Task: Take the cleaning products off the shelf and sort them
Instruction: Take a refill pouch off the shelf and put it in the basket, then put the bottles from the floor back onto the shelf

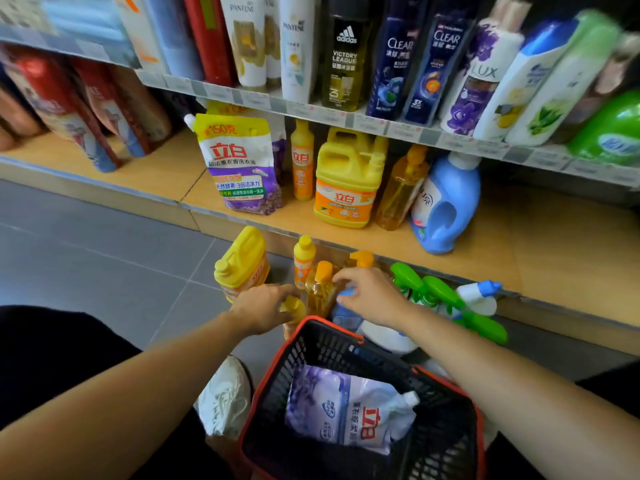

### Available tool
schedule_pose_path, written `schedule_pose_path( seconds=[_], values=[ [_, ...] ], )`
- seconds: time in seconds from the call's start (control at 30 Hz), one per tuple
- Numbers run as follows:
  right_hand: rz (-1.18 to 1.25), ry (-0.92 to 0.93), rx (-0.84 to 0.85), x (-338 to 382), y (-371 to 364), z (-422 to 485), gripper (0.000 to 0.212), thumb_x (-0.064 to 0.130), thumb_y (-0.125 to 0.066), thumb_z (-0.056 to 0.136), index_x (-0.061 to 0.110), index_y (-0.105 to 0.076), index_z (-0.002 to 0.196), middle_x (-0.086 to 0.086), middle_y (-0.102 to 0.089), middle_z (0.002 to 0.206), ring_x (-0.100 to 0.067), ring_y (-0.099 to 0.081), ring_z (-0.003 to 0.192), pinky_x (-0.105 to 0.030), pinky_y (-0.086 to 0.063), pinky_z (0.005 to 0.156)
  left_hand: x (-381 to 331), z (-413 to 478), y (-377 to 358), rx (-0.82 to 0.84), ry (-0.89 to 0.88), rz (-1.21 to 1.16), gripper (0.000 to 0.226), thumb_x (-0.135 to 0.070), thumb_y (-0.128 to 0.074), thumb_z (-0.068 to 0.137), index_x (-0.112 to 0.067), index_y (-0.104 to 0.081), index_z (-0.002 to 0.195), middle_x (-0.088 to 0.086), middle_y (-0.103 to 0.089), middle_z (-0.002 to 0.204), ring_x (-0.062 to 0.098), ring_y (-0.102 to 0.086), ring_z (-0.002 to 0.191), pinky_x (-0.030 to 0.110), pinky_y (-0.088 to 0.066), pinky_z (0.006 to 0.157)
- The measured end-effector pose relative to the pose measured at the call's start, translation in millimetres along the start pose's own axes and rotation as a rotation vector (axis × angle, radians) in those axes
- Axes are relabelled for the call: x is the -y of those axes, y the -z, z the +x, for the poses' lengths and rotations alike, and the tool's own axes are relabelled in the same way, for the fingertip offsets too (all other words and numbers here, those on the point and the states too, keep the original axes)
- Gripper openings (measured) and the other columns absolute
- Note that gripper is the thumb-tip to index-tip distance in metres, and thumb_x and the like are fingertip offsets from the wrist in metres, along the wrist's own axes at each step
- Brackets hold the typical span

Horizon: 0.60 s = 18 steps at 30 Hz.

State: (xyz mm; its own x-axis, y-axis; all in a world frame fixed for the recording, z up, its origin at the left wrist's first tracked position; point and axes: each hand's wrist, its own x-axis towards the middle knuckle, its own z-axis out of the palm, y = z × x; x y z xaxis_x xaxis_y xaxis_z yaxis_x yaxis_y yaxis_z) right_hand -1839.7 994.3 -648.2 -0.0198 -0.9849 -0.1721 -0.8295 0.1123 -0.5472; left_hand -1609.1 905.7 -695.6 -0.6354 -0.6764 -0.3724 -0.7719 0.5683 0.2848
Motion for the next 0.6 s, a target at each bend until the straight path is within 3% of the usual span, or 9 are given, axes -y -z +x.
schedule_pose_path(
  seconds=[0.07, 0.23, 0.4, 0.47, 0.6],
  values=[
    [0.03, 0.01, 0.0, 8, 2, 24, 0.036, 0.025, -0.078, 0.082, 0.024, -0.07, 0.117, 0.014, -0.061, 0.081, -0.018, -0.065, 0.085, -0.026, -0.042, 0.071, 2, 2, -4, -0.044, -0.001, 0.038, 0.042, -0.049, -0.065, 0.09, -0.033, -0.053, 0.127, 0.0, -0.065, 0.117, 0.023, -0.063, 0.105, 0.039, -0.053, 0.081],
    [0.021, -0.002, -0.029, 21, -7, 96, 0.047, 0.027, -0.077, 0.083, 0.024, -0.065, 0.128, -0.002, -0.071, 0.119, -0.024, -0.066, 0.102, -0.031, -0.049, 0.085, 20, 5, 0, -0.133, 0.053, -0.038, 0.032, -0.029, -0.066, 0.094, -0.016, -0.062, 0.123, 0.007, -0.069, 0.115, 0.028, -0.064, 0.105, 0.039, -0.053, 0.082],
    [-0.223, -0.028, 0.096, 22, -25, 151, 0.055, 0.032, -0.073, 0.087, 0.026, -0.056, 0.139, -0.009, -0.052, 0.138, -0.032, -0.054, 0.124, -0.038, -0.046, 0.102, 30, 3, 33, -0.188, 0.03, -0.136, 0.028, -0.023, -0.064, 0.096, -0.014, -0.061, 0.122, 0.007, -0.066, 0.117, 0.026, -0.062, 0.107, 0.038, -0.051, 0.087],
    [-0.315, -0.019, 0.119, 21, -28, 164, 0.052, 0.033, -0.072, 0.089, 0.028, -0.056, 0.138, -0.008, -0.051, 0.137, -0.033, -0.054, 0.124, -0.039, -0.047, 0.101, 32, 6, 60, -0.212, -0.007, -0.111, 0.029, -0.027, -0.065, 0.096, -0.017, -0.06, 0.123, 0.003, -0.065, 0.117, 0.023, -0.061, 0.107, 0.031, -0.048, 0.085],
    [-0.434, 0.032, 0.168, 19, -30, 176, 0.045, 0.032, -0.069, 0.089, 0.025, -0.058, 0.133, -0.009, -0.06, 0.133, -0.033, -0.057, 0.12, -0.04, -0.048, 0.095, 38, 11, 120, -0.251, -0.042, -0.038, 0.032, -0.034, -0.066, 0.096, -0.018, -0.06, 0.123, 0.001, -0.065, 0.115, 0.017, -0.057, 0.096, 0.03, -0.049, 0.078]
  ],
)
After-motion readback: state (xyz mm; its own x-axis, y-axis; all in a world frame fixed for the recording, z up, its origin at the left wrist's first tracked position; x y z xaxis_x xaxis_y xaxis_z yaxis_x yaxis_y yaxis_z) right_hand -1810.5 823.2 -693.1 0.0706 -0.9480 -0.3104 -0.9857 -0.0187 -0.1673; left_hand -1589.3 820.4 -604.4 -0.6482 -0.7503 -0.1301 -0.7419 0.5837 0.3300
